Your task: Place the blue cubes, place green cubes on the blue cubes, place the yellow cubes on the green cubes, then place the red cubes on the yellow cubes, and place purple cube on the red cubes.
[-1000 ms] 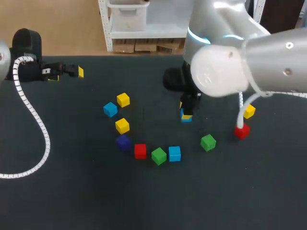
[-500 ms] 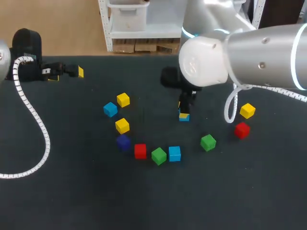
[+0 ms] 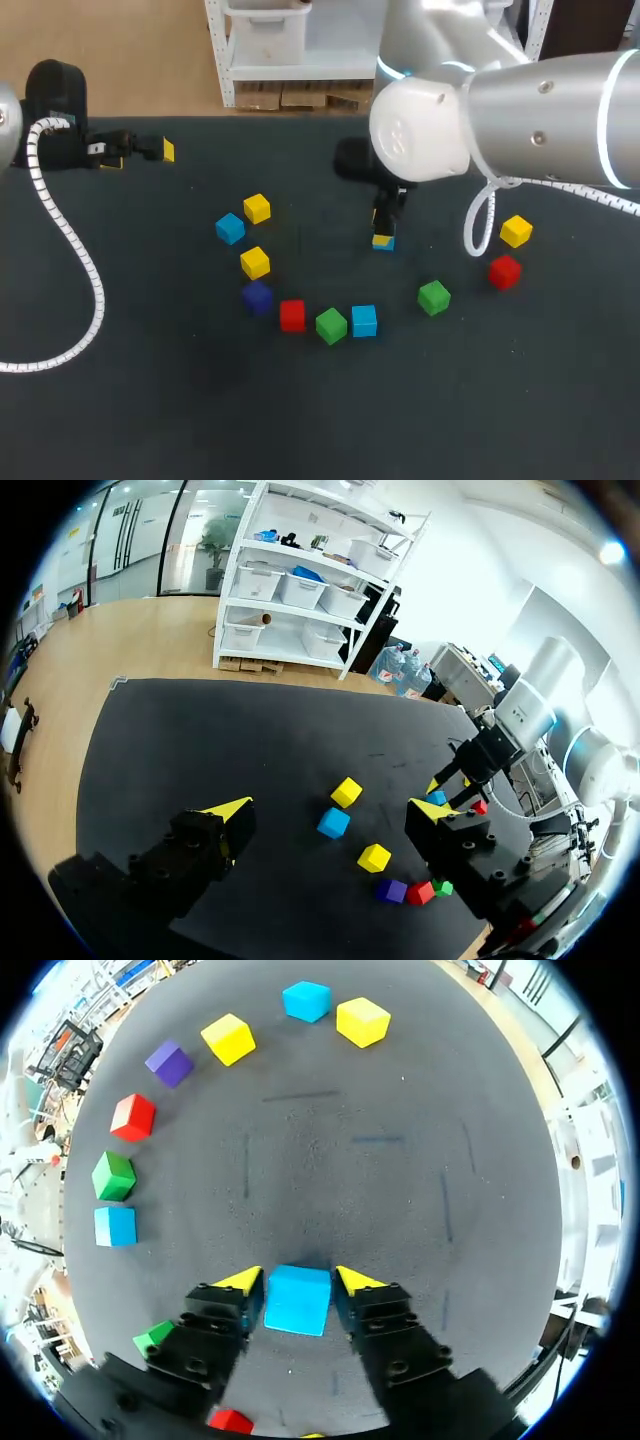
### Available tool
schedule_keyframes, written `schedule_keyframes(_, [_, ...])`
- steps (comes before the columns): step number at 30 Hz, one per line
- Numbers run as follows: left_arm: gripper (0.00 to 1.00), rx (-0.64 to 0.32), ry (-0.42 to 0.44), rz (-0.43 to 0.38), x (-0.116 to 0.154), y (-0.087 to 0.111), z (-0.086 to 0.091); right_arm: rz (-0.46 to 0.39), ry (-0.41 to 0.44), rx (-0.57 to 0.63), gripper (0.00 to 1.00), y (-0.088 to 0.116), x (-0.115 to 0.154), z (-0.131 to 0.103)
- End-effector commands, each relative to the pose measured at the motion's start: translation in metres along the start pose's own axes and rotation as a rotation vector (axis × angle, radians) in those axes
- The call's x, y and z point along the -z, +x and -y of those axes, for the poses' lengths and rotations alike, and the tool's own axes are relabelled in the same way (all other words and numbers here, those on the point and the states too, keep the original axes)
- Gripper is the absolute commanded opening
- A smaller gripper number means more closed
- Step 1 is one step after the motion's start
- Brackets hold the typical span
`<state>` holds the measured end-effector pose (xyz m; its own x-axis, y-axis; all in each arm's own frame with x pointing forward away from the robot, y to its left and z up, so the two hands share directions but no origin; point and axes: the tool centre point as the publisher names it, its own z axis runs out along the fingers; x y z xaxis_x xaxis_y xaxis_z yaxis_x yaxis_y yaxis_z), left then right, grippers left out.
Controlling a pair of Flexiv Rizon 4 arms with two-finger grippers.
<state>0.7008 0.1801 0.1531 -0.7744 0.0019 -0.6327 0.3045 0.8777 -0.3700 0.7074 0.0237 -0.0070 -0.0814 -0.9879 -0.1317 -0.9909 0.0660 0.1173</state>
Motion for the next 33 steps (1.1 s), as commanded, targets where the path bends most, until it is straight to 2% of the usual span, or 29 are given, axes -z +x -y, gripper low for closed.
schedule_keyframes(1, [1.00,-0.003,0.016,0.007,0.001,0.002,-0.003,0.026,-0.012,0.005,1.00,0.001,0.004,0.000])
schedule_keyframes(7, [1.00,-0.003,0.016,0.007,0.001,0.002,-0.003,0.043,0.043,0.030,1.00,0.006,0.028,-0.012])
schedule_keyframes(11, [1.00,-0.003,0.016,0.007,0.001,0.002,-0.003,0.059,0.058,-0.002,1.00,0.013,0.039,-0.012])
schedule_keyframes(20, [1.00,-0.003,0.016,0.007,0.001,0.002,-0.003,0.024,0.022,-0.004,1.00,0.012,0.022,-0.005])
schedule_keyframes(27, [1.00,-0.003,0.016,0.007,0.001,0.002,-0.003,0.000,0.042,0.007,1.00,0.007,0.013,-0.001])
schedule_keyframes(28, [1.00,-0.003,0.016,0.007,0.001,0.002,-0.003,-0.001,0.043,0.007,0.92,0.007,0.013,-0.001])
schedule_keyframes(30, [1.00,-0.003,0.016,0.007,0.001,0.002,-0.003,-0.009,0.046,0.008,0.48,0.007,0.011,0.000])
schedule_keyframes(33, [1.00,-0.003,0.016,0.007,0.001,0.002,-0.003,-0.029,0.067,0.021,0.38,0.008,0.010,0.000])
